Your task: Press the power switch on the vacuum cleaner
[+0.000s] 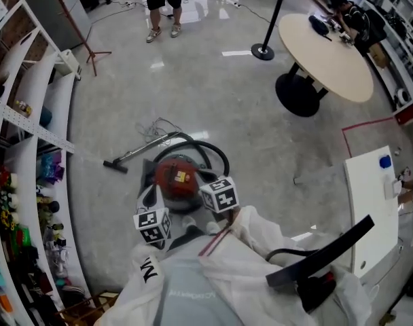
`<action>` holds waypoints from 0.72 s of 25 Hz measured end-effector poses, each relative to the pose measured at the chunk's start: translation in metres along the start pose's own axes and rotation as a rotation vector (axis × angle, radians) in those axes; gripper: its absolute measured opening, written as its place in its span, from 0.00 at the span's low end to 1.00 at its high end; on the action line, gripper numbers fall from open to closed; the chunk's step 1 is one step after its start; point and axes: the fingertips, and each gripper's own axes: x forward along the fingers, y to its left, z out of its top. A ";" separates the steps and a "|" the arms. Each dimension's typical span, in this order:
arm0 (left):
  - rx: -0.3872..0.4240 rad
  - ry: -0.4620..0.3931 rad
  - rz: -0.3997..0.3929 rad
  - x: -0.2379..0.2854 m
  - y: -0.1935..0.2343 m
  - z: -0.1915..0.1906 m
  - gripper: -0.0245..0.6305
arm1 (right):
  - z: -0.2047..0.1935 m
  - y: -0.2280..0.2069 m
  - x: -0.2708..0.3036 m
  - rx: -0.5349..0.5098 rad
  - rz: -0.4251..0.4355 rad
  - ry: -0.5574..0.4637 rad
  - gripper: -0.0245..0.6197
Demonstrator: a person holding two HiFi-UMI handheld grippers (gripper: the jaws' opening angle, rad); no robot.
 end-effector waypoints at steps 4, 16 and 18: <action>0.014 -0.019 -0.010 0.000 -0.011 0.012 0.04 | 0.013 -0.003 -0.012 -0.012 0.001 -0.023 0.04; 0.030 -0.027 -0.015 -0.004 -0.019 0.011 0.04 | 0.010 0.001 -0.019 -0.024 0.011 -0.023 0.04; 0.029 -0.025 -0.020 -0.004 -0.021 0.010 0.04 | 0.008 0.001 -0.021 -0.026 0.010 -0.019 0.04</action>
